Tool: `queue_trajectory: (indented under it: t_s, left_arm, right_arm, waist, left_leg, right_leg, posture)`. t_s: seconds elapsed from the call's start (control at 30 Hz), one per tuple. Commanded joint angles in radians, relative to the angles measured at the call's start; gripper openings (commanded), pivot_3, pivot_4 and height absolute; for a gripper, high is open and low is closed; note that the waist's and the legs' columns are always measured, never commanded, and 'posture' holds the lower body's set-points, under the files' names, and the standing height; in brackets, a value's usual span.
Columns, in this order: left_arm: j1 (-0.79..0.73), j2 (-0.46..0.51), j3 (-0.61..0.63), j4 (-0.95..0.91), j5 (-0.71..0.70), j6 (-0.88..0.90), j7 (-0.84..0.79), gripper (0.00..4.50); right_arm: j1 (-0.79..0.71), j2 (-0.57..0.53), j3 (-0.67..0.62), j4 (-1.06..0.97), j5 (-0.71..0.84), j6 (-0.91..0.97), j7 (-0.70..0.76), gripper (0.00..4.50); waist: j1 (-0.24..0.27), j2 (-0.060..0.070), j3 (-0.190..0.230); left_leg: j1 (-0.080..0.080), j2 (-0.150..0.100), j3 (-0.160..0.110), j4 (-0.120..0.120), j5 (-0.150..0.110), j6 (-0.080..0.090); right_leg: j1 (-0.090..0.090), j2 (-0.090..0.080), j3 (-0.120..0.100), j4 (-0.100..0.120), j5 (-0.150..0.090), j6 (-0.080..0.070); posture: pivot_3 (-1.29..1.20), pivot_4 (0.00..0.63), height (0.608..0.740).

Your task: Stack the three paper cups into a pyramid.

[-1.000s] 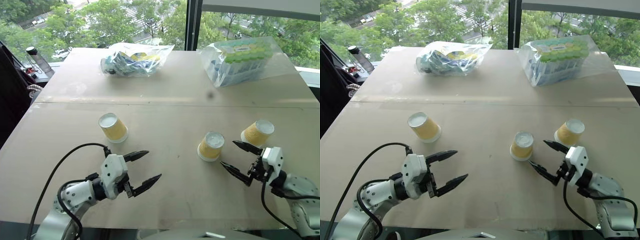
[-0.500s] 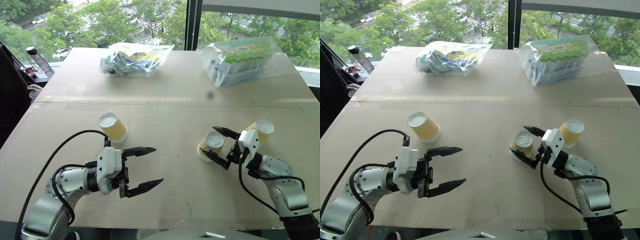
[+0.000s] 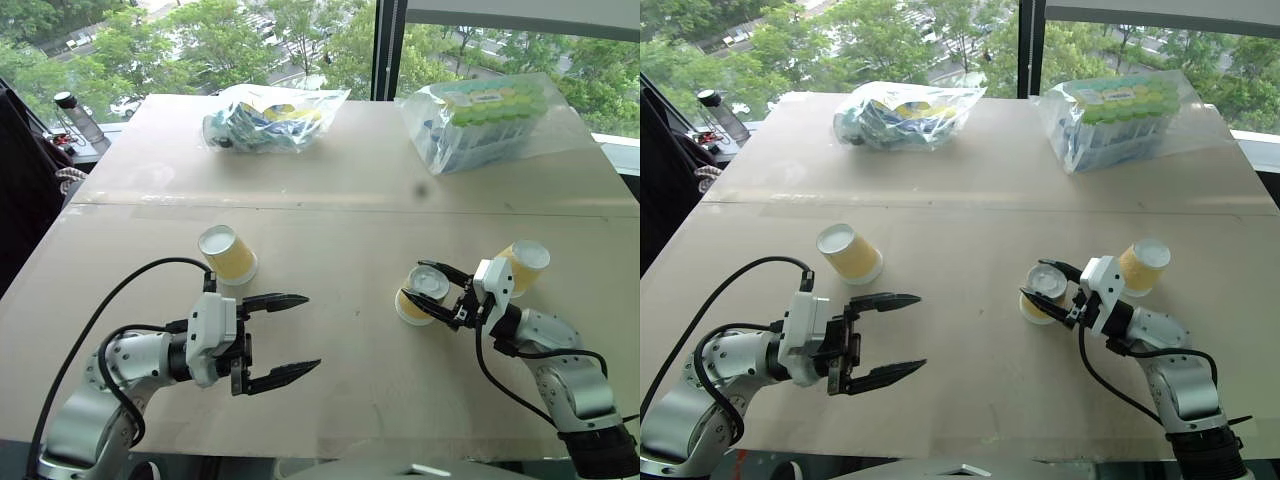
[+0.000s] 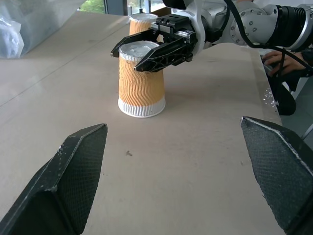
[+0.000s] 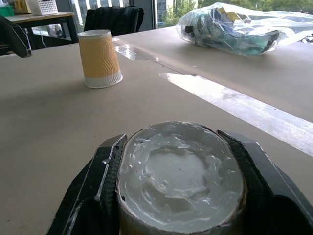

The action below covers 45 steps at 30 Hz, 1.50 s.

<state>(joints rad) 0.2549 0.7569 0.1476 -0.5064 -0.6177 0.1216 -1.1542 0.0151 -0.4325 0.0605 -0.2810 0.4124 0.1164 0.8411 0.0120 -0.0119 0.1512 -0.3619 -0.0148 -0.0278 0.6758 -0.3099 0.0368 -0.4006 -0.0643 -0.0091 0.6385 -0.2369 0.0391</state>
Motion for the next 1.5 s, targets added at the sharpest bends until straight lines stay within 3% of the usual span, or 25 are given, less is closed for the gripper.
queue_trajectory:
  t_s: [0.03,0.27,0.47,0.63,0.67,0.83,1.1,1.27,1.5]
  left_arm:
    - [0.005,-0.031,0.028,-0.015,-0.017,-0.004,0.042,4.50]
    - [-0.012,-0.171,-0.018,-0.061,0.031,0.105,0.330,4.50]
    - [-0.049,-0.218,-0.071,-0.098,0.056,0.168,0.437,4.50]
    - [-0.051,-0.227,-0.095,-0.120,0.072,0.185,0.466,4.50]
    - [-0.050,-0.225,-0.097,-0.123,0.074,0.186,0.467,4.50]
    - [-0.049,-0.225,-0.094,-0.128,0.087,0.184,0.480,4.50]
    - [-0.087,-0.244,-0.115,-0.135,0.115,0.195,0.542,4.50]
    - [-0.190,-0.234,-0.187,-0.154,0.115,0.243,0.531,4.50]
    - [-0.371,-0.198,-0.278,-0.103,0.061,0.324,0.400,4.50]
  right_arm:
    - [-0.017,0.014,0.006,-0.026,0.006,0.001,-0.013,2.10]
    - [-0.274,0.141,0.096,0.106,-0.126,0.083,-0.169,2.10]
    - [-0.519,0.249,0.124,0.387,-0.236,0.107,-0.281,2.10]
    - [-0.608,0.297,0.109,0.519,-0.247,0.089,-0.285,2.10]
    - [-0.612,0.298,0.109,0.527,-0.245,0.085,-0.273,2.60]
    - [-0.594,0.291,0.092,0.471,-0.211,0.089,-0.232,4.46]
    - [-0.481,0.186,0.037,0.153,-0.217,0.139,-0.281,4.46]
    - [-0.343,0.107,-0.095,-0.069,-0.218,0.146,-0.350,4.46]
    - [-0.084,-0.003,-0.313,-0.198,-0.225,0.174,-0.399,4.46]
  waist:
    - [0.000,0.000,0.000]
    - [-0.013,-0.001,0.000]
    - [-0.019,-0.001,0.000]
    - [-0.024,-0.001,0.000]
    - [-0.024,-0.001,0.000]
    - [-0.026,-0.001,0.000]
    - [-0.021,-0.001,0.000]
    - [-0.014,-0.001,0.000]
    - [-0.005,-0.001,0.000]
  left_leg:
    - [0.000,0.000,0.000,0.000,0.000,0.000]
    - [0.001,0.000,0.000,0.000,0.000,0.000]
    - [-0.001,-0.001,0.000,0.000,0.003,-0.006]
    - [-0.002,-0.002,0.000,-0.002,0.004,-0.007]
    - [-0.002,-0.002,0.001,-0.004,0.004,-0.007]
    - [-0.003,-0.002,0.001,-0.005,0.004,-0.007]
    - [-0.005,-0.003,0.000,-0.005,0.004,-0.007]
    - [-0.006,-0.004,-0.001,-0.005,0.004,-0.007]
    - [-0.006,-0.005,-0.001,-0.005,0.004,-0.007]
  right_leg:
    - [0.000,0.000,0.000,0.000,0.000,0.000]
    - [-0.001,-0.001,0.001,0.002,0.001,0.001]
    - [-0.003,0.001,0.001,0.003,0.001,0.001]
    - [-0.005,0.000,0.002,0.003,0.001,0.001]
    - [-0.006,-0.001,0.002,0.003,0.001,0.001]
    - [-0.008,-0.003,0.003,0.003,0.001,0.001]
    - [-0.008,-0.004,0.002,0.003,0.001,0.001]
    - [-0.009,-0.005,0.001,0.003,0.001,0.001]
    - [-0.008,0.000,0.001,0.003,0.001,0.001]
  posture:
    - [0.00,0.150,0.740]
    - [0.00,0.150,0.740]
    - [0.00,0.150,0.740]
    - [0.00,0.150,0.740]
    - [0.00,0.150,0.740]
    - [0.00,0.150,0.740]
    - [0.00,0.150,0.740]
    - [0.00,0.150,0.740]
    - [0.00,0.150,0.740]
